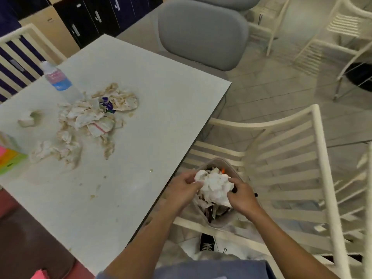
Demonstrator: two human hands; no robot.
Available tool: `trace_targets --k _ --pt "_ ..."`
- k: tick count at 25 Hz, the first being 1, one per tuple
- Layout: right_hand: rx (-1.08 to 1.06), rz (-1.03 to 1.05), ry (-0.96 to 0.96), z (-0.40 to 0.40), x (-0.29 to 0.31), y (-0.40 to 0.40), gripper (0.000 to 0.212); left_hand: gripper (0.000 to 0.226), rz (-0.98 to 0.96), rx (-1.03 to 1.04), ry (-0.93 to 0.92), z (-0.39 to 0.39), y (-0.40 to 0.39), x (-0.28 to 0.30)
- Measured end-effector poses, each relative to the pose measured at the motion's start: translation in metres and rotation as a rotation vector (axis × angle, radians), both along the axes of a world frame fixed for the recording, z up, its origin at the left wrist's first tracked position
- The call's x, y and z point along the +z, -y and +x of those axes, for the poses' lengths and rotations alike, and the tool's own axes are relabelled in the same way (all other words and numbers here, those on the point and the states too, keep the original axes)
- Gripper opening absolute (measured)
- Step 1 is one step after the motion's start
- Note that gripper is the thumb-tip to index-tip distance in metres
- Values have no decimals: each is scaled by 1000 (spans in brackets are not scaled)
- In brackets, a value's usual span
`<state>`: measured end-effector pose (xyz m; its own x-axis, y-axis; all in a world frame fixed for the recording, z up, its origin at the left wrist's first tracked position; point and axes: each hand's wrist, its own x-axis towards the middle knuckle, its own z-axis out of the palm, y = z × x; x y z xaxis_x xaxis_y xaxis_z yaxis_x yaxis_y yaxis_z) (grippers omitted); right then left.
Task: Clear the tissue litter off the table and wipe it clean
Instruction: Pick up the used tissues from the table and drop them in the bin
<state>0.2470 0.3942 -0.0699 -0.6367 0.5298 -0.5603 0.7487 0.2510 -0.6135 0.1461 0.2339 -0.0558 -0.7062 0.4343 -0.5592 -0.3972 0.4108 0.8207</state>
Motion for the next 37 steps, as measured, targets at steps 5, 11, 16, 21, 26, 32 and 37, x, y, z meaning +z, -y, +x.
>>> trace_targets --k 5,11,16,21,26,32,37 --pt "16 -7 -27 5 9 -1 48 42 -102 -8 -79 6 -11 -14" --pt "95 -19 -114 -39 29 28 30 17 -117 43 -166 -28 24 10" --pt "224 -43 -197 -106 42 79 21 14 -106 154 -191 -69 81 26" --pt "438 42 -239 -182 50 151 22 14 -99 318 -249 -111 162 36" --pt "628 114 -247 -249 42 228 35 15 -93 435 -247 -149 239 39" --pt "841 124 -189 -307 24 318 74 14 -103 566 -222 -176 318 23" --pt "877 301 -140 -327 10 344 31 33 -18 599 -144 -187 346 14"
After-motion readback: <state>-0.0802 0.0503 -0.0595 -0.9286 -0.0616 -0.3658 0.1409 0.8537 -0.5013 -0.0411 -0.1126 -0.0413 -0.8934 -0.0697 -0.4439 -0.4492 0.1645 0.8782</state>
